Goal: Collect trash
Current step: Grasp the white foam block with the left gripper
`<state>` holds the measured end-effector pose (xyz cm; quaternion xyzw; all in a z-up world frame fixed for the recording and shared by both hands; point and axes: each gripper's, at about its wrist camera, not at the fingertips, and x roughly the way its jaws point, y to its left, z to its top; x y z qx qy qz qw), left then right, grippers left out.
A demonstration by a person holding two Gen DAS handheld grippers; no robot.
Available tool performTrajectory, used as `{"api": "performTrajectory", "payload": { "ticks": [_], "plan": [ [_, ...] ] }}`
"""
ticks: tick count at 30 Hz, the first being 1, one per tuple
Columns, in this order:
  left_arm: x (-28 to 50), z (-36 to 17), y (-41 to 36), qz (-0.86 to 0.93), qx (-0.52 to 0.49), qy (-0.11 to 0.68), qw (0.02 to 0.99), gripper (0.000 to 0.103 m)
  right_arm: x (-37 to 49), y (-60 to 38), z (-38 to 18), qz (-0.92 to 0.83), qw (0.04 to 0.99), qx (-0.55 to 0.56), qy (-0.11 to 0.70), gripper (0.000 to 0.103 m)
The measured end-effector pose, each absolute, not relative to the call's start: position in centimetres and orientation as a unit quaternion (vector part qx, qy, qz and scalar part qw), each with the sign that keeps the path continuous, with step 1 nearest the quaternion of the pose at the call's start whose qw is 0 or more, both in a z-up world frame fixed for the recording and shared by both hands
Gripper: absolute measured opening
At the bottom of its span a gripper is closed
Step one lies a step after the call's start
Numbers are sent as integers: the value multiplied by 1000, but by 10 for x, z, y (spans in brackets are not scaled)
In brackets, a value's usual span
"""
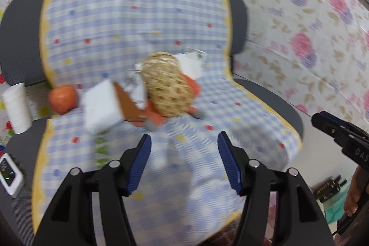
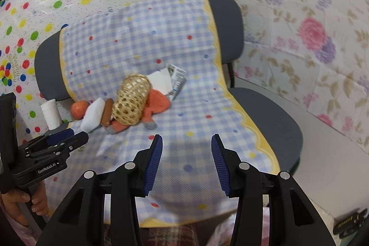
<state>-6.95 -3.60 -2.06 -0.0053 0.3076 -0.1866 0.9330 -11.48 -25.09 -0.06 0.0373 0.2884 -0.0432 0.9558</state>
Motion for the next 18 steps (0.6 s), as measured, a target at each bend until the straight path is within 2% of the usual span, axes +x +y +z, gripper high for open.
{"api": "performTrajectory", "payload": {
  "ticks": [4, 9, 11, 18],
  "plan": [
    [-58, -19, -7, -147, -18, 304, 941, 64, -90, -233, 6, -23, 959, 27, 280, 46],
    [-37, -21, 27, -97, -46, 312, 944, 77, -57, -215, 7, 0, 960, 24, 278, 46],
    [-29, -23, 35, -83, -52, 317, 943, 80, -44, -208, 6, 8, 960, 24, 280, 46],
    [11, -45, 45, -58, -56, 357, 931, 80, -1, -186, 0, 27, 959, 21, 283, 46]
  ]
}}
